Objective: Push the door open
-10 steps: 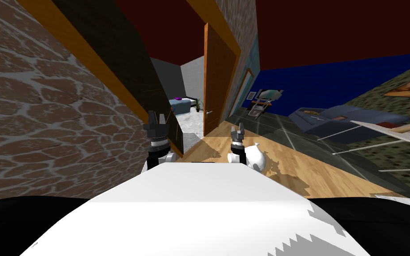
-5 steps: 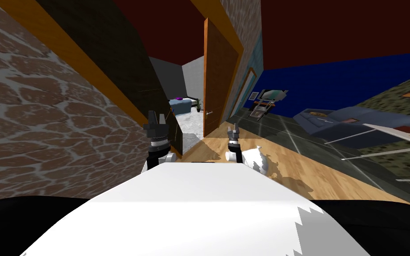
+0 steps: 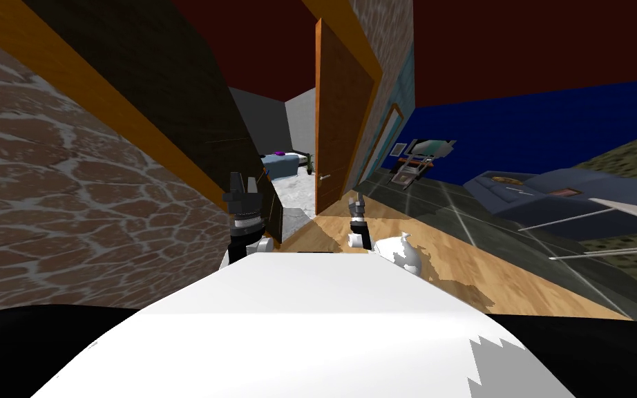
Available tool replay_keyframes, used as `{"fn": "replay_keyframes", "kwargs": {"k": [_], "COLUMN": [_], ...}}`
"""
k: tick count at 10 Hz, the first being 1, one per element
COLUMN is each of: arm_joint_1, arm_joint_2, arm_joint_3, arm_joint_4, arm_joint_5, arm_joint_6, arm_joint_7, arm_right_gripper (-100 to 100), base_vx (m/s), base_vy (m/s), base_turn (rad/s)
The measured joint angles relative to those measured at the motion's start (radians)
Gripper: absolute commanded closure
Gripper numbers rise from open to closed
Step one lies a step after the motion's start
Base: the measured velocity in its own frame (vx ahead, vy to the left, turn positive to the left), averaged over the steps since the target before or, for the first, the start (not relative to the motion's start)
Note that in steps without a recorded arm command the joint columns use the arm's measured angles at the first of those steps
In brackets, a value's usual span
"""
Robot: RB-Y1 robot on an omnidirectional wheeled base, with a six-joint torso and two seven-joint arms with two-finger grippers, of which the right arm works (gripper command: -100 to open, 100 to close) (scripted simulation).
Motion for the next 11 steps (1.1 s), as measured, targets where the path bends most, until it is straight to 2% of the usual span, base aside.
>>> {"fn": "replay_keyframes", "kwargs": {"k": [4,8,10,11], "arm_joint_1": [-0.066,-0.143,-0.173,-0.198], "arm_joint_2": [-0.016,-0.013,-0.018,-0.021], "arm_joint_3": [0.016,0.041,0.051,0.054], "arm_joint_4": [0.096,0.219,0.259,0.295], "arm_joint_5": [0.001,0.008,0.01,0.009], "arm_joint_6": [0.007,0.0,0.009,0.007], "arm_joint_7": [-0.015,-0.019,-0.026,-0.03], "arm_right_gripper": [-100,-100,-100,-100], "base_vx": [0.093,0.075,0.101,0.075], "base_vy": [-0.087,-0.093,-0.096,-0.115], "base_turn": [0.06,0.06,0.059,0.062]}}
